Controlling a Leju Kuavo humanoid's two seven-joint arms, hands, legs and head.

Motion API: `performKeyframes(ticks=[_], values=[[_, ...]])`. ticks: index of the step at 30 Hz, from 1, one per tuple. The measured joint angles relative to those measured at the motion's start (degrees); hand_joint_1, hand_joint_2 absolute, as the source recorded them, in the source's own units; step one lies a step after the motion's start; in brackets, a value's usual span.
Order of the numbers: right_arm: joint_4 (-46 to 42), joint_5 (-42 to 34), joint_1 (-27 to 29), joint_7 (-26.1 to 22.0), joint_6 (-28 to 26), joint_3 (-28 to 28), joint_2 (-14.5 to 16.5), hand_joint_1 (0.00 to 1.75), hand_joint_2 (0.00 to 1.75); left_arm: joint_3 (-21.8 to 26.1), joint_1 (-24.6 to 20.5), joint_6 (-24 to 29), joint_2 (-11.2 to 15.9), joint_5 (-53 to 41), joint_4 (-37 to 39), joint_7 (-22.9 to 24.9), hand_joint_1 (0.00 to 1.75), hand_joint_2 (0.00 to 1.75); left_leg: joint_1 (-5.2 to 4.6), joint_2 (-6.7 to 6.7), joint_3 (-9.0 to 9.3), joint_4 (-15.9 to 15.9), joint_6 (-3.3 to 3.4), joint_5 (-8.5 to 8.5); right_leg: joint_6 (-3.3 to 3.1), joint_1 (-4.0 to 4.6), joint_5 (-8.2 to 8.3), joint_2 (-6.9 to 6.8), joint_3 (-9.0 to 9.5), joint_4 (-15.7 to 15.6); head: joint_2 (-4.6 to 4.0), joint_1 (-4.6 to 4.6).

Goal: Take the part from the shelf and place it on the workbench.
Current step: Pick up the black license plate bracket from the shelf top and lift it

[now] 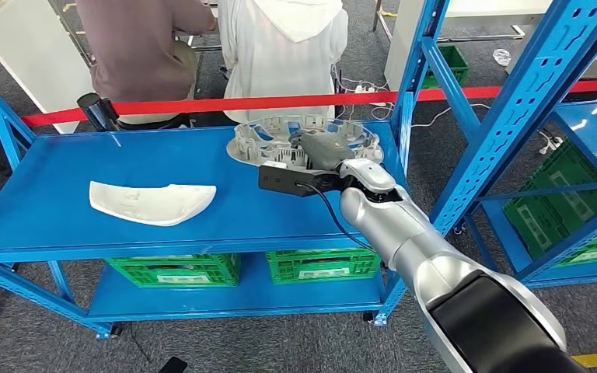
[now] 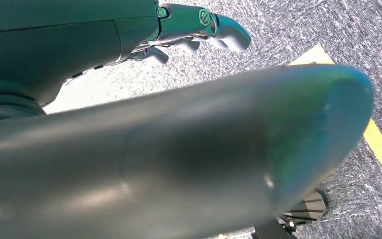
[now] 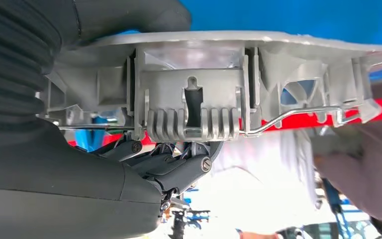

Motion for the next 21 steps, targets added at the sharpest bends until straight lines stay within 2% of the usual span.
performKeyframes(ticks=[4, 7, 12, 21], values=[[-1.4, 0.7, 0.2, -0.6, -1.0, 0.1, 0.5, 1.75, 1.75, 0.3, 0.1, 0.2, -0.2, -0.2, 0.0, -0.5, 0.0, 0.0, -0.01, 0.0, -0.04, 0.0, 0.01, -0.01, 0.0, -0.02, 0.0, 0.0, -0.02, 0.0, 0.0, 0.0], [-4.4, 1.9, 0.6, 0.7, -1.2, 0.4, 0.6, 1.75, 1.75, 0.3, 0.1, 0.3, -0.2, -0.9, 0.0, -1.2, 0.0, 0.0, -0.02, 0.0, -0.04, 0.0, 0.01, -0.01, 0.0, -0.02, 0.0, 0.0, -0.03, -0.1, 0.0, -0.01], [-10.8, 4.0, 1.2, 3.3, -0.3, 1.2, -0.1, 1.75, 1.75, 0.3, -0.3, 0.2, -0.4, -2.1, 0.0, -0.4, 0.0, 0.0, -0.02, 0.01, -0.07, 0.0, 0.0, -0.01, 0.0, -0.01, 0.0, 0.01, -0.08, -0.1, 0.0, -0.01], [-18.2, 6.9, 1.2, 4.3, -1.6, 2.4, -1.5, 1.75, 1.75, 0.3, -0.7, -0.3, -1.3, -2.9, 0.0, 0.2, 0.0, 0.0, -0.02, 0.02, -0.08, 0.0, 0.0, -0.01, 0.0, -0.01, 0.0, 0.02, -0.09, -0.1, 0.0, -0.01]])
